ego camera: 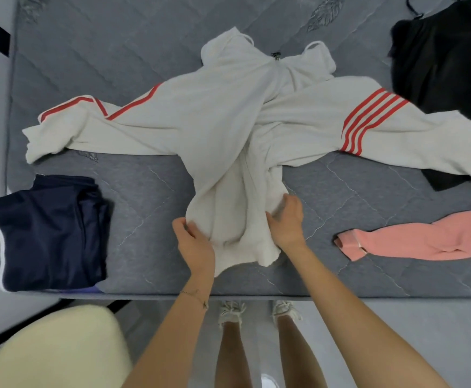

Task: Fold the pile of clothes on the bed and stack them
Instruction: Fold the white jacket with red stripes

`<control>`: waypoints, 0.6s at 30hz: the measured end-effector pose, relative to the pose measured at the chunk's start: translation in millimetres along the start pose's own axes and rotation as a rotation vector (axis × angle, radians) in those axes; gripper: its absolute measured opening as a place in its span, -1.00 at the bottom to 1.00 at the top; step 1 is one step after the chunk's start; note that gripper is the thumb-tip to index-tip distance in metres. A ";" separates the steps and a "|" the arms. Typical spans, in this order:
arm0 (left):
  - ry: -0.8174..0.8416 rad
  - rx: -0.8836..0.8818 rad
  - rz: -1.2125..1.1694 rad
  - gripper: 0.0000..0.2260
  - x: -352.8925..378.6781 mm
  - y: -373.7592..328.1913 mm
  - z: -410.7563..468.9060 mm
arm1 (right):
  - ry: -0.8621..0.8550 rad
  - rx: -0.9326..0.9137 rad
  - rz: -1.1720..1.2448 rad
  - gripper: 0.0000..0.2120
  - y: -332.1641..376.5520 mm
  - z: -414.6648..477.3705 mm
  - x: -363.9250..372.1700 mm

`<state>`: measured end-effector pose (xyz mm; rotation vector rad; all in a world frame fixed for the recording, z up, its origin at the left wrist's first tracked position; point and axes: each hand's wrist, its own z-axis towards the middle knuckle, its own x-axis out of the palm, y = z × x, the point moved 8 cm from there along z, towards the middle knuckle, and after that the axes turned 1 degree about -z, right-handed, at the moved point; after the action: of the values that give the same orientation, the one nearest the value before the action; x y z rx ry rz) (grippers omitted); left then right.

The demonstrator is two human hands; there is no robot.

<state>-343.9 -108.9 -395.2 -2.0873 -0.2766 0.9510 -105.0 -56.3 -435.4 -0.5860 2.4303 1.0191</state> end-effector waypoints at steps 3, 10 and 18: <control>-0.043 0.039 0.013 -0.91 -26.3 -4.9 20.1 | -0.086 0.130 -0.059 -0.28 -12.0 -1.6 -3.8; 0.114 0.031 0.062 -0.87 -41.6 4.0 55.5 | -0.099 0.070 0.275 -0.85 -16.3 -16.2 -3.9; 0.505 0.137 0.342 -0.76 -13.3 28.7 31.6 | -0.226 0.017 0.617 -0.93 10.2 -46.5 -12.3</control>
<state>-379.1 -115.5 -421.9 -2.1999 0.4054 0.5762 -111.1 -81.6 -393.7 0.3030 2.4507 1.2082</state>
